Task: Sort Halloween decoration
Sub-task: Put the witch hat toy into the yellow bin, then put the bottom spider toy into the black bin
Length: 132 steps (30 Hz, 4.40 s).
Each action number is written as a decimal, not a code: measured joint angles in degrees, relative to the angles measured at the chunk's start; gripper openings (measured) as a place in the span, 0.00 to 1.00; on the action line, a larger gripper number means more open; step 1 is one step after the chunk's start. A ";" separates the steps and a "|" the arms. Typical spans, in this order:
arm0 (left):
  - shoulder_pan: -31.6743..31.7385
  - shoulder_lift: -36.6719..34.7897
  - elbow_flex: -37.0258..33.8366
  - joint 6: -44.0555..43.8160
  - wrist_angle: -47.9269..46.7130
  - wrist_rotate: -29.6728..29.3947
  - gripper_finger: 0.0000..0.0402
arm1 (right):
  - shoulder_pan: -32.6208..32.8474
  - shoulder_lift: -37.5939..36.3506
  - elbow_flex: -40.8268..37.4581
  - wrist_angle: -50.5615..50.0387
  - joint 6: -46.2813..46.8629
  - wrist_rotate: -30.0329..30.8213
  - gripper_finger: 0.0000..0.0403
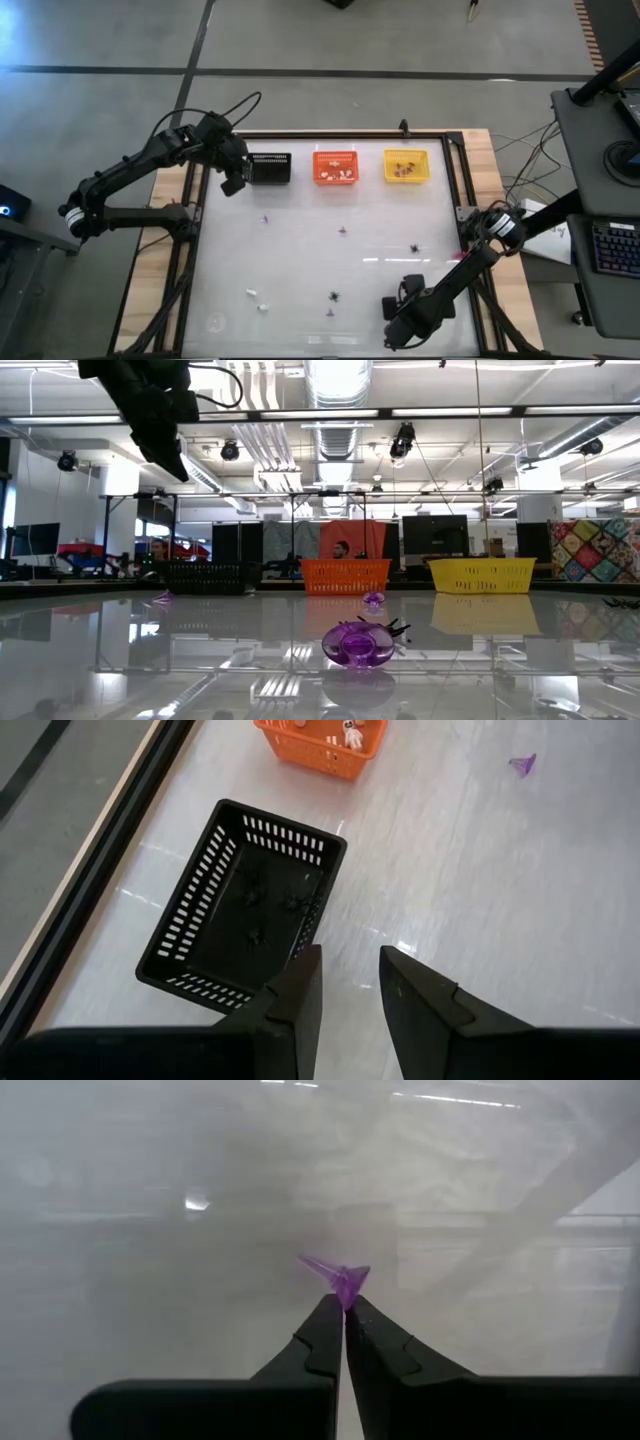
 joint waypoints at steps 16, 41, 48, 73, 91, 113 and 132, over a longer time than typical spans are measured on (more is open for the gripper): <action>-0.01 0.00 0.00 0.00 0.50 -0.02 0.21 | -3.56 -0.07 7.43 -7.85 -1.63 8.87 0.02; 0.01 0.25 0.00 0.00 3.27 -3.65 0.21 | -34.03 -14.94 6.91 -15.66 -49.40 28.62 0.02; 0.06 0.46 -0.09 -0.39 3.36 -7.91 0.21 | -48.42 -20.17 6.18 -15.73 -69.86 30.12 0.02; 0.06 0.52 -0.17 -8.73 3.15 -8.02 0.21 | -85.75 -20.49 -5.47 0.41 -118.36 18.75 0.02; 0.06 0.52 -0.17 -9.27 4.13 -8.02 0.21 | -89.90 -20.44 -10.04 7.91 -125.03 14.51 0.06; 0.06 0.52 -0.17 -11.24 2.66 -7.85 0.21 | -87.68 -22.87 -10.45 5.35 -117.52 14.34 0.29; -11.44 0.55 -0.80 -15.34 -1.39 2.97 0.21 | -75.52 -27.16 -10.45 4.29 -99.84 12.99 0.32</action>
